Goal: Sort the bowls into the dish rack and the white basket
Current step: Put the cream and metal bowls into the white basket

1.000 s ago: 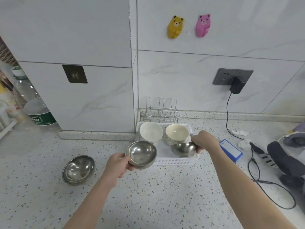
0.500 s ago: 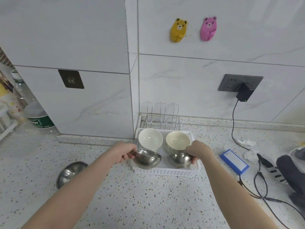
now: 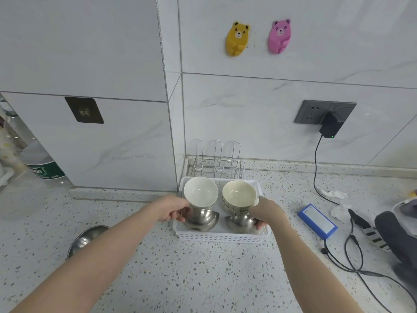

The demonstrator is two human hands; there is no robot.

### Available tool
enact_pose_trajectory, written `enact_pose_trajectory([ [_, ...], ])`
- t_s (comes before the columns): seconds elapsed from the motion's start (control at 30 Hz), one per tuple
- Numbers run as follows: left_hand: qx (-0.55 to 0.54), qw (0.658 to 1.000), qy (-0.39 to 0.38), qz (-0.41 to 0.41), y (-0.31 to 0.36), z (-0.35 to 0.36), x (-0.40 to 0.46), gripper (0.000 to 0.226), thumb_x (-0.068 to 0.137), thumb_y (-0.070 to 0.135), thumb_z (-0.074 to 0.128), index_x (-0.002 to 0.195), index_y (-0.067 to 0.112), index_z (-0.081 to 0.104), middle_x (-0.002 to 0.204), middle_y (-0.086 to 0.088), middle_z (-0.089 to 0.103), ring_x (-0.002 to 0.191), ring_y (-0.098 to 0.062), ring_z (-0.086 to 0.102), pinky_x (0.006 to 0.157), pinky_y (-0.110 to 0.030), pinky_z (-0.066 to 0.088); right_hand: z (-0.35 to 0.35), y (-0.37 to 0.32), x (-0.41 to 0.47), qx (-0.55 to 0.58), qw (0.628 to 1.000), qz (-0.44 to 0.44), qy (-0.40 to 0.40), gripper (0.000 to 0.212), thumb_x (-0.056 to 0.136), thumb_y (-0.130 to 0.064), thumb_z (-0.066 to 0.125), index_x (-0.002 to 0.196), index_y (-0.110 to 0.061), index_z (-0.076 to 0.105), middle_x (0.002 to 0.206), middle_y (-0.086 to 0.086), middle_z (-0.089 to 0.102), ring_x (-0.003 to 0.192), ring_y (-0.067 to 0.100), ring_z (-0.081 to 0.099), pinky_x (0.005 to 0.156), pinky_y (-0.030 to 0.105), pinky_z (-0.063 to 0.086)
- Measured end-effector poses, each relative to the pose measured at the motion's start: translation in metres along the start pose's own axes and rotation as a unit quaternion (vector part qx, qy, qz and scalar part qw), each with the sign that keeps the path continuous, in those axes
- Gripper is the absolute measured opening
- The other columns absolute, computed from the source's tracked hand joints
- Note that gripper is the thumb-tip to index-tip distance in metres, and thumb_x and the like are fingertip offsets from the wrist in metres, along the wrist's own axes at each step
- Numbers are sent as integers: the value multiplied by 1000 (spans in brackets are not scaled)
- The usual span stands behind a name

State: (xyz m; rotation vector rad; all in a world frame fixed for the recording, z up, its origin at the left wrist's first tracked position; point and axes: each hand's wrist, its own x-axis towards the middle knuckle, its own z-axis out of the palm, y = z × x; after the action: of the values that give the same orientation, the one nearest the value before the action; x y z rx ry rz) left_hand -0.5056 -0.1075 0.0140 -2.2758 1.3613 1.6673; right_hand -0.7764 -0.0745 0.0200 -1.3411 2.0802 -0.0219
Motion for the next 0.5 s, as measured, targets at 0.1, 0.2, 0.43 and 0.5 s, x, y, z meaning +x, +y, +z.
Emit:
enact_pose_trajectory([
  [0.1, -22, 1000, 3, 5, 0, 2, 1, 22, 95, 28, 60, 95, 6, 61, 54, -6, 65, 31, -4, 25, 30, -16, 18, 5, 4, -1, -7, 1000, -2, 7, 49, 81, -18, 41, 129, -11, 39, 61, 2, 73, 66, 16, 69, 78, 33, 58],
  [0.2, -38, 999, 2, 6, -3, 4, 3, 20, 95, 25, 59, 92, 6, 62, 64, -9, 66, 34, -5, 24, 29, -16, 17, 8, 7, -2, -1, 1000, -4, -3, 62, 76, -14, 41, 138, -9, 40, 62, 3, 73, 66, 16, 70, 80, 33, 58],
  [0.43, -54, 998, 3, 14, -6, 10, 5, 15, 94, 17, 58, 93, 4, 64, 68, -11, 67, 36, -5, 27, 29, -16, 18, 10, 9, -7, -8, 1000, 0, 1, 67, 81, -13, 42, 146, -7, 29, 63, 3, 72, 61, 15, 65, 74, 31, 57],
  [0.5, -67, 998, 4, 20, -8, 13, 6, 13, 94, 15, 57, 92, 4, 65, 70, -13, 68, 38, -5, 28, 30, -16, 18, 10, 8, -11, -26, 1000, 9, 11, 65, 86, -17, 43, 149, -14, 30, 62, 0, 69, 63, 14, 67, 67, 27, 54],
])
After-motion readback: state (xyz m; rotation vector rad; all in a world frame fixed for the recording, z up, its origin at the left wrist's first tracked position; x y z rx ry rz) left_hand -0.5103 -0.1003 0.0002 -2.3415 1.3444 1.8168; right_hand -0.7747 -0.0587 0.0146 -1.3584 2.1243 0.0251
